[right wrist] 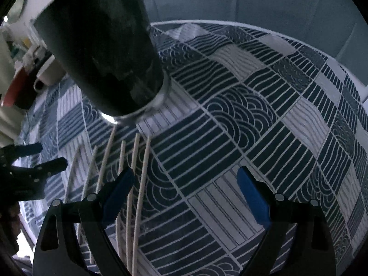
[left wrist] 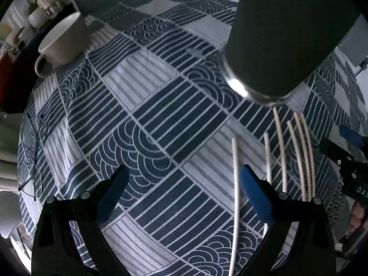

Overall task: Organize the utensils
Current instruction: 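Close the left tool on a wooden stick while the right tool grasps another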

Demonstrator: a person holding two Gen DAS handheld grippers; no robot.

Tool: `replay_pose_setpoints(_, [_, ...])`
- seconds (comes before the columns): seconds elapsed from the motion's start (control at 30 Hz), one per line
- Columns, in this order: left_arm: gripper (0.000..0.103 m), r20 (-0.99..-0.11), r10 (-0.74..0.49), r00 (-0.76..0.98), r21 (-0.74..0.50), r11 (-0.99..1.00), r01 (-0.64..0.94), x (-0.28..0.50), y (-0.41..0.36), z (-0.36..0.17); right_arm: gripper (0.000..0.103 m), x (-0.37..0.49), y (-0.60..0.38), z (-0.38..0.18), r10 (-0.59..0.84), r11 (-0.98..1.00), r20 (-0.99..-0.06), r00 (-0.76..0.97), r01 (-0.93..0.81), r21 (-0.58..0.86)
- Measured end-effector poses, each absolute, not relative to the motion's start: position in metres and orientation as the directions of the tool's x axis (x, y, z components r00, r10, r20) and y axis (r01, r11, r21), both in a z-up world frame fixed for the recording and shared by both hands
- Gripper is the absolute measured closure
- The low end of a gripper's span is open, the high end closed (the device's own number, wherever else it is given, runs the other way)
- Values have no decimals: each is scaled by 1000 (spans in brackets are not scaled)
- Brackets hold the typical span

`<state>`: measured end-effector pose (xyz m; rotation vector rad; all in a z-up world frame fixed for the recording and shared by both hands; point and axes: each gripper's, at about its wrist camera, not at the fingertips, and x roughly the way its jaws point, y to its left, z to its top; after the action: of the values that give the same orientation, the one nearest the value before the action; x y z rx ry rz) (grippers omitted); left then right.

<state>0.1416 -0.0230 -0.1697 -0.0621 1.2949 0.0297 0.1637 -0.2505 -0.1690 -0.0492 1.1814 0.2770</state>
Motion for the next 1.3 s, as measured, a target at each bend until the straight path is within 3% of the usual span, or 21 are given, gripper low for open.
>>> replay_pose_setpoints(0.33, [9, -969, -29, 244, -40, 998, -40, 139, -32, -177, 16, 161, -244, -182, 146, 966, -936, 322, -249, 65])
replay_pose_setpoints(0.47, [5, -970, 20, 243, 17, 1000, -17, 142, -46, -181, 15, 160, -240, -183, 129, 965, -939, 320, -257, 45])
replay_pose_setpoints(0.77, [5, -972, -24, 236, -27, 1000, -8, 144, -44, -184, 12, 165, -235, -184, 82, 966, -959, 271, -257, 10])
replay_pose_setpoints(0.83, [5, -972, -27, 231, -28, 1000, 0, 144, -46, -184, 19, 164, -236, -182, 85, 964, -961, 264, -267, 12])
replay_pose_setpoints(0.9, [8, -976, -28, 216, -31, 999, -13, 144, -43, -183, 41, 162, -236, -175, 98, 954, -958, 269, -300, 14])
replay_pose_setpoints(0.97, [18, -976, -30, 217, -34, 999, -15, 137, -36, -180, 74, 158, -237, -171, 104, 948, -960, 261, -317, 17])
replay_pose_setpoints(1.0, [21, -974, -31, 225, -34, 999, -11, 136, -31, -179, 81, 155, -239, -170, 104, 947, -960, 259, -321, 16])
replay_pose_setpoints(1.07, [39, -969, -35, 243, -37, 999, -6, 131, -16, -176, 97, 150, -246, -170, 93, 950, -959, 268, -313, 4])
replay_pose_setpoints(1.1, [44, -968, -37, 248, -39, 999, -7, 129, -8, -177, 99, 147, -251, -169, 75, 954, -958, 275, -300, -11])
replay_pose_setpoints(1.17, [66, -966, -37, 255, -41, 999, -10, 124, 3, -175, 99, 145, -260, -169, 58, 960, -959, 276, -279, -22])
replay_pose_setpoints(1.27, [91, -968, -41, 247, -52, 998, -39, 119, 19, -174, 99, 143, -276, -168, 48, 970, -963, 265, -241, -18])
replay_pose_setpoints(1.3, [95, -969, -53, 240, -67, 996, -54, 119, 24, -175, 99, 144, -282, -168, 48, 975, -966, 254, -223, -10])
